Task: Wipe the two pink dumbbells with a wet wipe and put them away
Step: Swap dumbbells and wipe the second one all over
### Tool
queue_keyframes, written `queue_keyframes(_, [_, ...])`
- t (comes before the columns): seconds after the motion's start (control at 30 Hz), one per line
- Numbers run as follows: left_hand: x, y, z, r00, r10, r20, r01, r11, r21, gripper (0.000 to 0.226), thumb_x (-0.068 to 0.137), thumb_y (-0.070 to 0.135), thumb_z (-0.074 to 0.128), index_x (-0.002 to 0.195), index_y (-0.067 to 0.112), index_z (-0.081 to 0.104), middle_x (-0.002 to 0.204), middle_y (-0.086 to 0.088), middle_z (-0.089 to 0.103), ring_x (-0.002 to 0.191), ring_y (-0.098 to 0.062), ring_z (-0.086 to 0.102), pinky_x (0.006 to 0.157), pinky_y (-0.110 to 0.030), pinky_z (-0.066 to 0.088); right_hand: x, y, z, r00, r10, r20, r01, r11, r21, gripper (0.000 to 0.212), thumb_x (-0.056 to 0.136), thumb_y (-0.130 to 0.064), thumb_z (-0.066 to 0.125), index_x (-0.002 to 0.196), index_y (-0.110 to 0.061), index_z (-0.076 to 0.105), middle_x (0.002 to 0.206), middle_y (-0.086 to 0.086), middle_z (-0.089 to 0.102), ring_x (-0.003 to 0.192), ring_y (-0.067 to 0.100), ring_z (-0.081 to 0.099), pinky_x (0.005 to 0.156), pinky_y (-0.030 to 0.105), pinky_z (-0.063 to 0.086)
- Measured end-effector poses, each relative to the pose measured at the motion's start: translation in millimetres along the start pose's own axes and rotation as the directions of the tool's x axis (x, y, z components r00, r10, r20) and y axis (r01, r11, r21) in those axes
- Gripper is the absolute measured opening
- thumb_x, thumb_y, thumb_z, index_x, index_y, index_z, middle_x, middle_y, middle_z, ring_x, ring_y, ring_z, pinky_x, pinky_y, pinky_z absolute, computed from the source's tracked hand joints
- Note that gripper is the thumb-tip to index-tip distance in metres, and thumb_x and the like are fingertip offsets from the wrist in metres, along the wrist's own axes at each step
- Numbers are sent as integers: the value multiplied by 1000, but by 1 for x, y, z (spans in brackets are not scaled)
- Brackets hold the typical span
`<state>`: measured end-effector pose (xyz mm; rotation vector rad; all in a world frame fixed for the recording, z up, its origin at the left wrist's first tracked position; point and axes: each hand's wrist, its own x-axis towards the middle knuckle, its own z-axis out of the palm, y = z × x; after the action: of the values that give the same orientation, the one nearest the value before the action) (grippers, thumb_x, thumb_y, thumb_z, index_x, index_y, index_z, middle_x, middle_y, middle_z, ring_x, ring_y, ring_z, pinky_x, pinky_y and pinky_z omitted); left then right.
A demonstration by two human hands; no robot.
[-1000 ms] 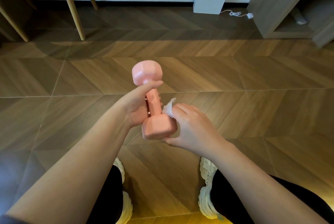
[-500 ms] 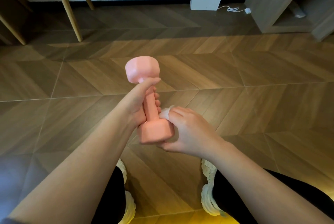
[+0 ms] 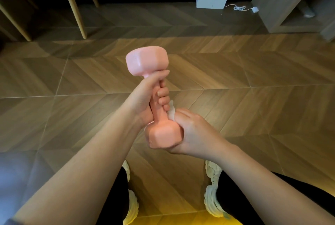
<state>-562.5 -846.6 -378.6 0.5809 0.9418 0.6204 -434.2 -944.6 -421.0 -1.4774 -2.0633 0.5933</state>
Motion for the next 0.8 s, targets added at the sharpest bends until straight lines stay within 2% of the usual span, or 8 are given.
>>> queue_keyframes(0.13, [-4,1,2,1000,11,-11,-11,1000,-11,35,95,30,57,67,20,39,47,6,29,40,-11,29,43,-22,31,-2,-2,3,998,59,-1,-59,997,45,58,63,-40,89,103,-9,62,95,-2,59,89,14,53,74,25,41])
queue_keyframes(0.2, [-4,2,2,999,13,-51,-13,1000,-12,34,95,31,57,67,22,39,48,8,29,41,-10,28,42,-20,30,-4,-3,5,994,62,-87,-61,998,19,58,62,-47,88,93,-7,59,91,1,58,86,18,51,73,31,42])
queue_keyframes(0.3, [-3,2,3,994,45,-100,-49,998,-30,35,94,29,56,65,23,37,47,8,27,39,-10,26,40,-19,29,-5,-5,4,971,-1,-241,-7,1000,-30,59,59,-44,89,76,-16,40,81,-7,42,74,8,34,62,22,28])
queue_keyframes(0.37, [-3,0,2,994,62,-89,-64,998,-22,36,94,26,55,63,22,37,47,7,26,39,-11,25,41,-20,28,-3,-6,3,980,22,-198,-24,1000,-6,58,59,-42,88,78,-26,36,79,-15,35,72,1,31,62,18,26])
queue_keyframes(0.43, [-4,-2,4,998,56,-41,-57,998,-19,37,94,22,52,61,21,35,46,6,24,38,-12,24,41,-22,28,-2,-4,1,995,79,-62,-73,993,93,52,62,-41,88,84,-31,41,79,-19,38,74,-3,38,64,15,31])
queue_keyframes(0.53, [-4,-3,6,998,46,37,-45,998,-43,39,94,20,48,58,21,33,44,6,23,36,-11,23,40,-22,27,-5,-2,0,993,118,-10,-116,985,125,49,63,-40,89,90,-24,52,80,-18,45,77,1,44,67,15,35])
queue_keyframes(0.67, [-2,0,2,996,74,55,-69,993,-93,37,93,21,48,59,21,32,44,7,25,37,-10,24,42,-22,26,-10,-2,-2,980,138,-144,-138,990,11,65,59,-50,90,99,-10,57,93,-5,54,87,16,53,73,29,41])
queue_keyframes(0.8, [1,-1,3,990,144,6,-142,979,-146,40,92,17,48,53,19,37,51,1,35,46,-15,32,53,-28,30,-12,-1,0,934,-72,-350,32,992,-120,57,69,-47,82,81,-7,44,91,-9,36,79,15,42,68,21,29])
